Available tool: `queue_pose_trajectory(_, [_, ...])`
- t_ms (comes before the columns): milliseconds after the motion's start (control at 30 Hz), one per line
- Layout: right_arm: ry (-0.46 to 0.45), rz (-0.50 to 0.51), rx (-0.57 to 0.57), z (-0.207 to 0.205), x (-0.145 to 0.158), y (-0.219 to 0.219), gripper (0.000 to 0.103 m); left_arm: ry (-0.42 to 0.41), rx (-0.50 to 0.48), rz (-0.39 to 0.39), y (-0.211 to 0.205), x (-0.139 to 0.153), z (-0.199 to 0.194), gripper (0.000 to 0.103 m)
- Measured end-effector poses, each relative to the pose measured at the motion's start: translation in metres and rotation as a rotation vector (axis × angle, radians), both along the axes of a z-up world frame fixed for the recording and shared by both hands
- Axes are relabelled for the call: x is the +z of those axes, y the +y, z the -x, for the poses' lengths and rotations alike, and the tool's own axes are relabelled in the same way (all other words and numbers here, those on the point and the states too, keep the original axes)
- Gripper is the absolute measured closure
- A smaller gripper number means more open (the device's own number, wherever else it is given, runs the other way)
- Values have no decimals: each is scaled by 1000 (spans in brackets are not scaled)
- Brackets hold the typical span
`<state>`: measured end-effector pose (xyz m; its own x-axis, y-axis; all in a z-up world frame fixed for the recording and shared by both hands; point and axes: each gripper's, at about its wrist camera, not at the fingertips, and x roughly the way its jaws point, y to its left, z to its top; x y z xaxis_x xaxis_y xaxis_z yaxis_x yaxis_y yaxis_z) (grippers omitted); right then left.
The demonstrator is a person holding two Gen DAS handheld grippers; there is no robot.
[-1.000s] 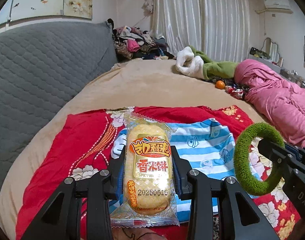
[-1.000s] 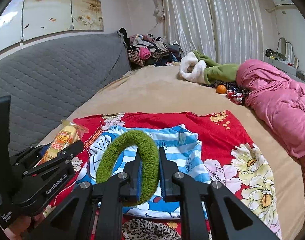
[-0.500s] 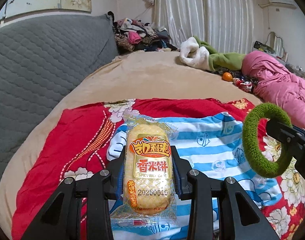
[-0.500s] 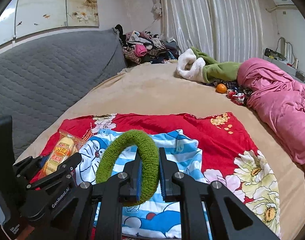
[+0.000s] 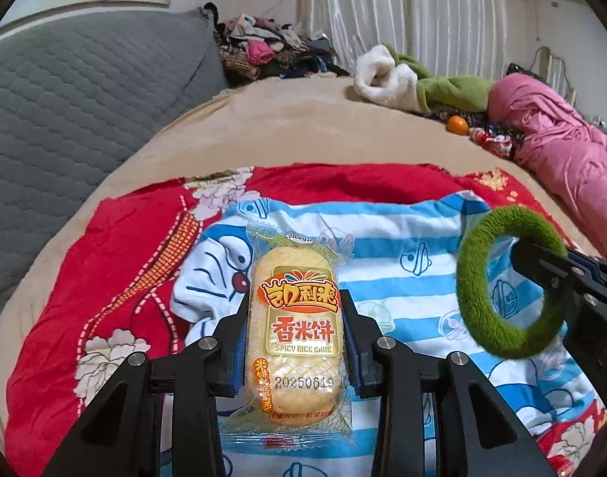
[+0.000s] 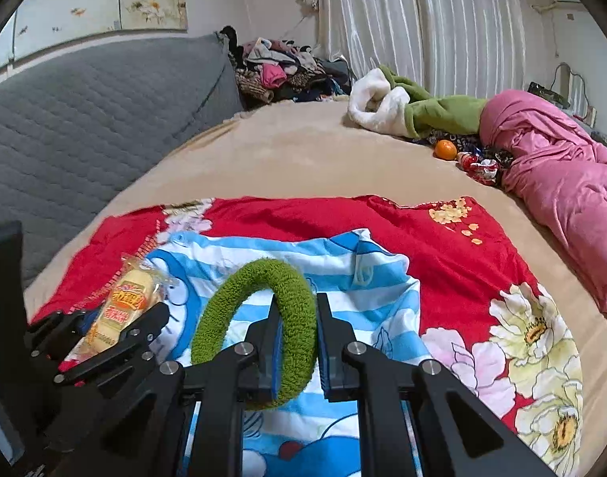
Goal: Organize objects
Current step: 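Carry rice-cake pack over striped cloth with left tool while right tool carries green ring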
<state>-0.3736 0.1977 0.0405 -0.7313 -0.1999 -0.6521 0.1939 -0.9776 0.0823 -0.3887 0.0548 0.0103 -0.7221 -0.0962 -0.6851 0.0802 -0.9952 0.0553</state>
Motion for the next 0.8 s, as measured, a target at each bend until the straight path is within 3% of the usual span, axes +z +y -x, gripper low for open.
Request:
queue_pose_trajectory(200, [-52, -32, -17, 23, -18, -3, 89, -55, -9, 43, 6, -19, 18, 64])
queue_pose_trajectory(800, [-166, -162, -41, 49, -64, -13, 89, -145, 6, 31, 3, -59, 43, 64])
